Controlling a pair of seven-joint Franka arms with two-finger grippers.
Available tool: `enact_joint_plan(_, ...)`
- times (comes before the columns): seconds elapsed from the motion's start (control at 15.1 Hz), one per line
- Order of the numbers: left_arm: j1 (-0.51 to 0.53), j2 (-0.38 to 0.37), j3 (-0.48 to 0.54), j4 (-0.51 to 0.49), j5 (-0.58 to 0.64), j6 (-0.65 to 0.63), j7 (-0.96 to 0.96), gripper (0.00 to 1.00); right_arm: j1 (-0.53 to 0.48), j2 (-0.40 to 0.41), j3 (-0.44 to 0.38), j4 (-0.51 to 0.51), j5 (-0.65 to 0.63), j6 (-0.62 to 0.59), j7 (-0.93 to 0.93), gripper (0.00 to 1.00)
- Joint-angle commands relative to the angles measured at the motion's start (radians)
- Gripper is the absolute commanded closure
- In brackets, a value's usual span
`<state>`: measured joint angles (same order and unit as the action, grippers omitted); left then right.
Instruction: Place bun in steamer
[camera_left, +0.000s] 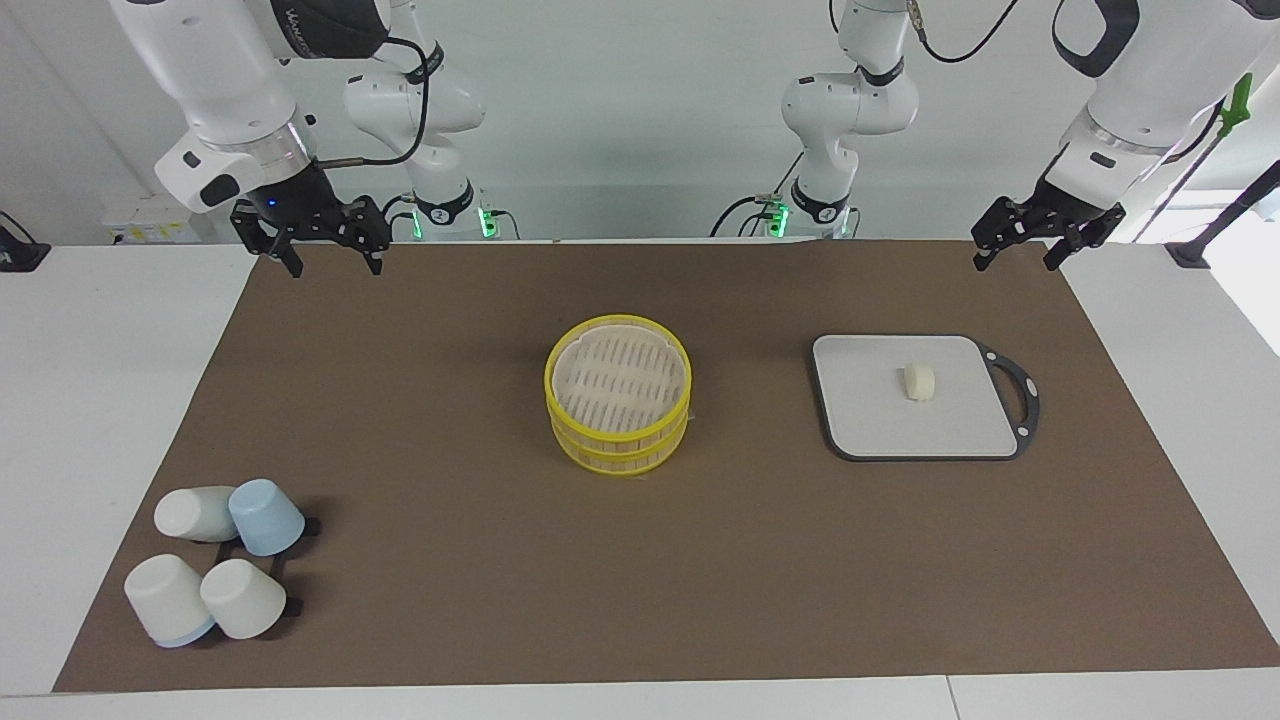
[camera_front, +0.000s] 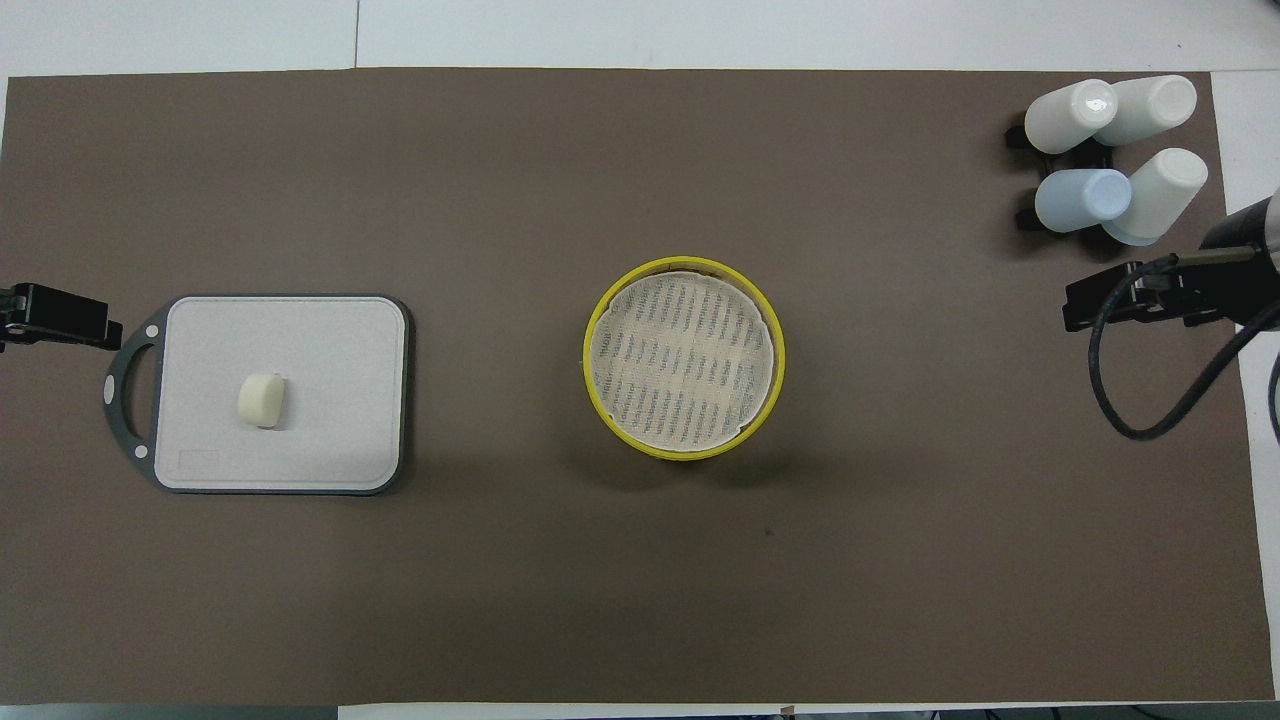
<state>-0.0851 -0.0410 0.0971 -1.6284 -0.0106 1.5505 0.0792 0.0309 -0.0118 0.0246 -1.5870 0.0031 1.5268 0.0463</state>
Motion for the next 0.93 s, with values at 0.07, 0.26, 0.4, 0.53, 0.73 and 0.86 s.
enact_joint_plan(0.07,-0.007,-0.011,0.006,-0.007,-0.012,0.014,-0.012,0.00,-0.025,-0.017,0.020,-0.025,0.003,0.012,-0.023,0.00)
enact_joint_plan(0.26,-0.010,-0.011,0.006,-0.007,-0.012,0.020,-0.013,0.00,-0.025,-0.019,0.018,-0.024,0.003,-0.002,-0.022,0.00)
enact_joint_plan(0.4,-0.005,-0.017,0.007,-0.019,-0.012,0.023,-0.012,0.00,-0.010,-0.023,0.021,-0.024,0.015,-0.020,-0.037,0.00)
enact_joint_plan(0.53,0.001,-0.058,0.007,-0.112,-0.012,0.081,0.002,0.00,0.117,-0.010,0.047,-0.018,0.028,0.088,0.015,0.00)
enact_joint_plan(0.73,0.004,-0.117,0.010,-0.287,-0.006,0.209,0.057,0.00,0.378,0.239,0.051,0.179,0.031,0.107,0.391,0.00)
enact_joint_plan(0.86,0.008,-0.149,0.012,-0.472,0.000,0.334,0.143,0.00,0.516,0.451,0.044,0.373,0.000,0.180,0.580,0.00)
